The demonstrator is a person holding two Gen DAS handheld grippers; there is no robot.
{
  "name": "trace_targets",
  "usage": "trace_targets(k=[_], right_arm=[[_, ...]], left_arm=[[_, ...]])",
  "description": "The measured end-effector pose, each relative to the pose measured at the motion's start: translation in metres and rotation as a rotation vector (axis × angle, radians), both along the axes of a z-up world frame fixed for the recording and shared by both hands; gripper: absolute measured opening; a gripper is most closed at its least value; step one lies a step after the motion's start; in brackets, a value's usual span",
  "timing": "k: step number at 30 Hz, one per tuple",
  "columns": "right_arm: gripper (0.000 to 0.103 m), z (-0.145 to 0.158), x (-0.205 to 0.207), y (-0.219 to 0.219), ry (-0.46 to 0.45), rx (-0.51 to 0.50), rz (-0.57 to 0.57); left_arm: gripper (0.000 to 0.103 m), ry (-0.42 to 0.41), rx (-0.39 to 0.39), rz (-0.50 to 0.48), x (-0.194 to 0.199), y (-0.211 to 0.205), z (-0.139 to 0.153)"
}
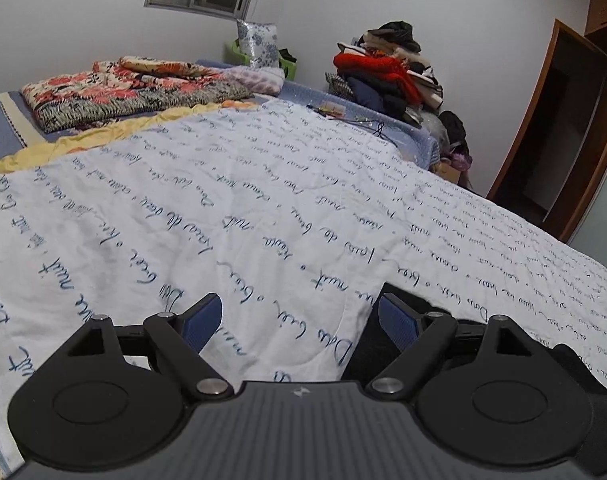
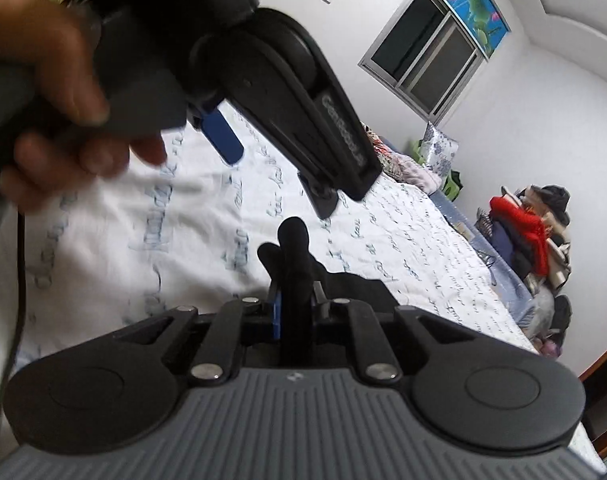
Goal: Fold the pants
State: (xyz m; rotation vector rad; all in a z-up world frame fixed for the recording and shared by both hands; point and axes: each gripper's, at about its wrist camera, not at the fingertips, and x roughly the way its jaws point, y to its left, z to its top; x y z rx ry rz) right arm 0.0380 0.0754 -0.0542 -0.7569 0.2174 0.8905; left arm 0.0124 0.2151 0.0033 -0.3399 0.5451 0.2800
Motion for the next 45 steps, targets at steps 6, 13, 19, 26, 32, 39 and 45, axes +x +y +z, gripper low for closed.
trace_targets(k=[6, 13, 19, 26, 32, 39, 45], right_arm=[[0.028, -0.018, -0.016, 0.001, 0.001, -0.135, 0.056], [0.045, 0.045, 0.031, -0.124, 0.167, 0.117, -0.174], [0.046, 0.03, 0.142, -0.237, 0.415, 0.307, -0.558], [0.03, -0.01, 0.182, -0.257, 0.641, 0.447, -0.568], [0.001, -0.018, 0.191, -0.259, 0.582, 0.418, -0.614], [0.004, -0.015, 0.182, -0.258, 0.488, 0.341, -0.693], [0.042, 0.026, 0.128, -0.295, 0.422, 0.436, -0.66]], left_arm=[[0.086, 0.007, 0.008, -0.059, 0.016, -0.015, 0.002], [0.086, 0.03, 0.046, -0.305, 0.049, -0.061, 0.0], [0.087, 0.055, 0.122, -0.498, 0.079, -0.114, -0.006], [0.087, 0.142, 0.246, -0.543, 0.116, -0.14, -0.046], [0.09, 0.16, 0.224, -0.533, 0.123, -0.128, -0.068], [0.091, 0.145, 0.242, -0.501, 0.117, -0.131, -0.061], [0.092, 0.036, 0.375, -0.539, 0.07, -0.169, -0.024]])
